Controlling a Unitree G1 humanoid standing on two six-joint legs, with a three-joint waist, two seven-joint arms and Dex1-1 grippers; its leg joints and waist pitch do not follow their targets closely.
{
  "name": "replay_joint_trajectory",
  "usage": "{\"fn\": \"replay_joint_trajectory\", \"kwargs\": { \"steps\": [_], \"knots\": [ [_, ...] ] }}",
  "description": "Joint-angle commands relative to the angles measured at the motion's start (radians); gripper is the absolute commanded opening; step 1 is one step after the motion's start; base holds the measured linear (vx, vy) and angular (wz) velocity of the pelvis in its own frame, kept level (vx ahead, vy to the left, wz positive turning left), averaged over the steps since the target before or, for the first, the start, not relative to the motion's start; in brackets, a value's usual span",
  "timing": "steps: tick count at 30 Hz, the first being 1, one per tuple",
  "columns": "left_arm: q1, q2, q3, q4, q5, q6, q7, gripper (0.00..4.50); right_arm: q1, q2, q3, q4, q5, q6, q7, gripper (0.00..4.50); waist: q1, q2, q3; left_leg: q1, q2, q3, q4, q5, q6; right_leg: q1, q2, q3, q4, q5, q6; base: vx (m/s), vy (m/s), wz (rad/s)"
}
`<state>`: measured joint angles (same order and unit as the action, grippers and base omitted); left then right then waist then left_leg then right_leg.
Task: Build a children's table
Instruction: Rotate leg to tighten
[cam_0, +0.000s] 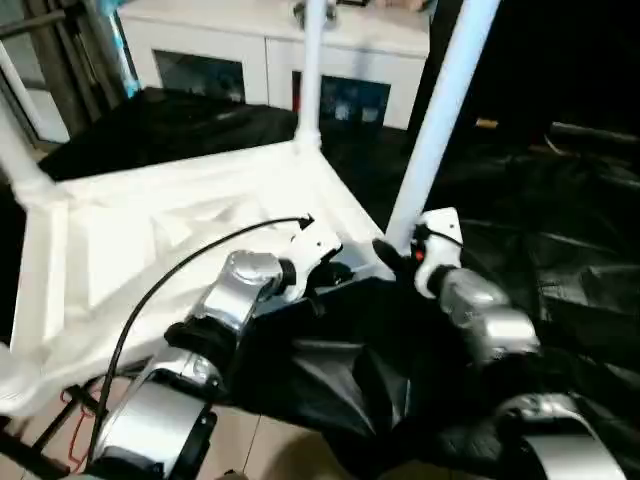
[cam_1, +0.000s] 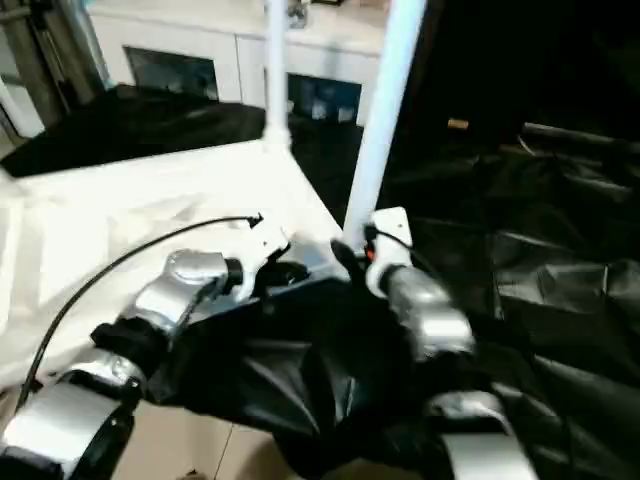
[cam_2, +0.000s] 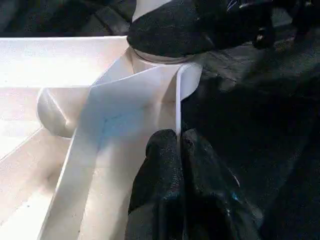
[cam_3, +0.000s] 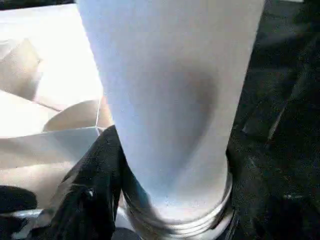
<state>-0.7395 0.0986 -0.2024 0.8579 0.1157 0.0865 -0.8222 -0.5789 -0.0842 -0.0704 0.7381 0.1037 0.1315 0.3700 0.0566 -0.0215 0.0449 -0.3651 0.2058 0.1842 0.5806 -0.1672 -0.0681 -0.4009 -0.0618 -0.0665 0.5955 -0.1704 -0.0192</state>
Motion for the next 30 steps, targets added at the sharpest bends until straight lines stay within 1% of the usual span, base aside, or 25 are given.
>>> {"fn": "replay_joint_trajectory", "kwargs": {
  "steps": [1,3,4,6,7,8,9,10,12,15,17,18,19,20,21,22,24,26,27,28,29,30],
  "knots": [
    [-0.024,-0.081,-0.028,-0.061,-0.034,-0.046,-0.049,0.0,0.002,0.039,0.058,0.042,-0.017,0.023,0.075,3.18,-0.002,-0.001,-0.06,0.012,0.024,-0.008,-0.064,-0.239,0.027,0.046,-0.076,0.046,-0.08,-0.267,-0.185,0.0,0.0,0.0],
    [-0.023,-0.072,-0.029,-0.062,-0.034,-0.051,-0.061,0.0,0.002,0.03,0.055,0.031,-0.006,0.028,0.106,3.41,-0.001,0.0,-0.06,0.013,0.024,-0.008,-0.064,-0.234,0.031,0.046,-0.076,0.046,-0.079,-0.26,-0.189,0.0,0.0,0.0],
    [-0.022,-0.066,-0.029,-0.063,-0.036,-0.053,-0.068,0.0,0.003,0.023,0.059,0.024,-0.002,0.028,0.126,3.41,-0.001,-0.001,-0.06,0.012,0.024,-0.007,-0.063,-0.234,0.035,0.048,-0.076,0.046,-0.079,-0.256,-0.192,0.0,0.0,0.0],
    [-0.014,-0.042,-0.032,-0.073,-0.046,-0.063,-0.108,0.0,0.013,-0.017,0.098,-0.007,-0.005,0.028,0.23,3.66,0.002,-0.001,-0.061,0.011,0.025,-0.008,-0.063,-0.222,0.042,0.051,-0.076,0.045,-0.076,-0.235,-0.196,0.0,0.0,0.0],
    [-0.011,-0.036,-0.033,-0.077,-0.048,-0.066,-0.121,0.0,0.017,-0.027,0.107,-0.017,-0.003,0.027,0.258,3.75,0.003,-0.002,-0.062,0.009,0.024,-0.007,-0.061,-0.211,0.049,0.053,-0.076,0.045,-0.074,-0.215,-0.2,0.0,0.0,0.0],
    [-0.003,-0.017,-0.039,-0.089,-0.055,-0.074,-0.16,0.0,0.031,-0.056,0.132,-0.052,0.005,0.021,0.34,3.75,0.004,-0.003,-0.061,0.008,0.024,-0.007,-0.061,-0.203,0.057,0.054,-0.075,0.045,-0.074,-0.203,-0.202,0.0,0.0,0.0],
    [-0.003,-0.017,-0.039,-0.089,-0.055,-0.074,-0.16,0.0,0.031,-0.056,0.132,-0.052,0.005,0.021,0.34,3.75,0.006,-0.004,-0.062,0.008,0.025,-0.007,-0.06,-0.202,0.062,0.055,-0.076,0.045,-0.073,-0.197,-0.203,0.0,0.0,0.0],
    [0.005,0.0,-0.043,-0.099,-0.06,-0.077,-0.196,0.0,0.044,-0.08,0.146,-0.08,0.017,0.01,0.411,3.75,0.006,-0.004,-0.062,0.005,0.025,-0.007,-0.061,-0.193,0.069,0.056,-0.078,0.046,-0.071,-0.188,-0.206,0.0,0.0,0.0],
    [0.015,0.019,-0.048,-0.11,-0.069,-0.087,-0.241,0.0,0.056,-0.111,0.157,-0.109,0.026,0.011,0.479,3.75,0.008,-0.004,-0.064,0.006,0.026,-0.006,-0.058,-0.178,0.078,0.057,-0.076,0.045,-0.068,-0.16,-0.221,0.0,0.0,0.0],
    [0.026,0.044,-0.055,-0.125,-0.077,-0.097,-0.298,0.0,0.072,-0.144,0.165,-0.144,0.04,0.01,0.554,3.75,0.009,-0.005,-0.061,0.007,0.029,-0.004,-0.06,-0.189,0.074,0.054,-0.076,0.044,-0.068,-0.182,-0.224,0.0,0.0,0.0],
    [0.035,0.072,-0.064,-0.141,-0.081,-0.101,-0.357,0.0,0.088,-0.181,0.176,-0.178,0.055,0.019,0.633,3.75,0.014,-0.004,-0.058,0.008,0.032,-0.004,-0.061,-0.209,0.069,0.053,-0.075,0.043,-0.072,-0.22,-0.219,0.0,0.0,0.0],
    [0.038,0.083,-0.065,-0.142,-0.082,-0.107,-0.375,0.0,0.096,-0.197,0.183,-0.195,0.061,0.023,0.665,3.75,0.018,-0.003,-0.059,0.01,0.034,-0.004,-0.061,-0.213,0.068,0.052,-0.075,0.043,-0.072,-0.226,-0.212,0.0,0.0,0.0],
    [0.039,0.089,-0.065,-0.142,-0.081,-0.11,-0.382,0.0,0.101,-0.206,0.187,-0.204,0.063,0.024,0.681,3.75,0.019,-0.004,-0.059,0.01,0.033,-0.003,-0.06,-0.212,0.069,0.051,-0.075,0.043,-0.072,-0.227,-0.211,0.0,0.0,0.0],
    [0.04,0.094,-0.065,-0.141,-0.081,-0.114,-0.392,0.0,0.105,-0.213,0.192,-0.213,0.066,0.029,0.7,3.75,0.022,0.0,-0.059,0.011,0.033,-0.004,-0.061,-0.214,0.064,0.049,-0.076,0.044,-0.073,-0.234,-0.21,0.0,0.0,0.0],
    [0.042,0.11,-0.066,-0.139,-0.075,-0.119,-0.416,0.0,0.116,-0.23,0.206,-0.234,0.064,0.032,0.736,3.75,0.023,0.0,-0.059,0.011,0.033,-0.004,-0.062,-0.216,0.063,0.049,-0.075,0.043,-0.073,-0.24,-0.207,0.0,0.0,0.0],
    [0.042,0.117,-0.066,-0.139,-0.073,-0.121,-0.425,0.0,0.12,-0.236,0.211,-0.241,0.06,0.033,0.747,3.75,0.026,-0.002,-0.058,0.012,0.033,-0.004,-0.062,-0.219,0.06,0.049,-0.075,0.043,-0.073,-0.246,-0.202,0.0,0.0,0.0],
    [0.042,0.119,-0.065,-0.138,-0.073,-0.123,-0.428,0.0,0.121,-0.238,0.213,-0.243,0.058,0.036,0.751,3.75,0.029,-0.001,-0.058,0.013,0.034,-0.004,-0.063,-0.217,0.054,0.047,-0.076,0.044,-0.073,-0.248,-0.203,0.0,0.0,0.0],
    [0.039,0.13,-0.066,-0.135,-0.079,-0.124,-0.442,0.0,0.13,-0.241,0.225,-0.256,0.05,0.042,0.772,3.75,0.033,-0.003,-0.059,0.013,0.033,-0.004,-0.063,-0.217,0.048,0.047,-0.076,0.044,-0.073,-0.252,-0.201,0.0,0.0,0.0],
    [0.038,0.132,-0.067,-0.135,-0.081,-0.122,-0.447,0.0,0.13,-0.24,0.226,-0.258,0.052,0.046,0.775,3.75,0.032,-0.003,-0.06,0.011,0.033,-0.005,-0.063,-0.207,0.048,0.048,-0.077,0.045,-0.07,-0.235,-0.202,0.0,0.0,0.0],
    [0.038,0.135,-0.067,-0.138,-0.082,-0.12,-0.455,0.0,0.131,-0.24,0.228,-0.262,0.056,0.051,0.779,3.75,0.032,-0.002,-0.06,0.011,0.033,-0.005,-0.062,-0.204,0.049,0.048,-0.076,0.045,-0.07,-0.228,-0.203,0.0,0.0,0.0],
    [0.038,0.138,-0.067,-0.141,-0.085,-0.119,-0.466,0.0,0.134,-0.241,0.233,-0.274,0.067,0.063,0.793,3.51,0.032,-0.007,-0.06,0.011,0.032,-0.004,-0.062,-0.202,0.052,0.049,-0.076,0.044,-0.069,-0.228,-0.204,0.0,0.0,0.0],
    [0.038,0.138,-0.067,-0.141,-0.085,-0.119,-0.466,0.0,0.135,-0.241,0.233,-0.274,0.068,0.064,0.794,3.43,0.033,-0.005,-0.06,0.011,0.032,-0.004,-0.062,-0.201,0.052,0.049,-0.076,0.044,-0.069,-0.231,-0.203,0.0,0.0,0.0]
  ]
}}
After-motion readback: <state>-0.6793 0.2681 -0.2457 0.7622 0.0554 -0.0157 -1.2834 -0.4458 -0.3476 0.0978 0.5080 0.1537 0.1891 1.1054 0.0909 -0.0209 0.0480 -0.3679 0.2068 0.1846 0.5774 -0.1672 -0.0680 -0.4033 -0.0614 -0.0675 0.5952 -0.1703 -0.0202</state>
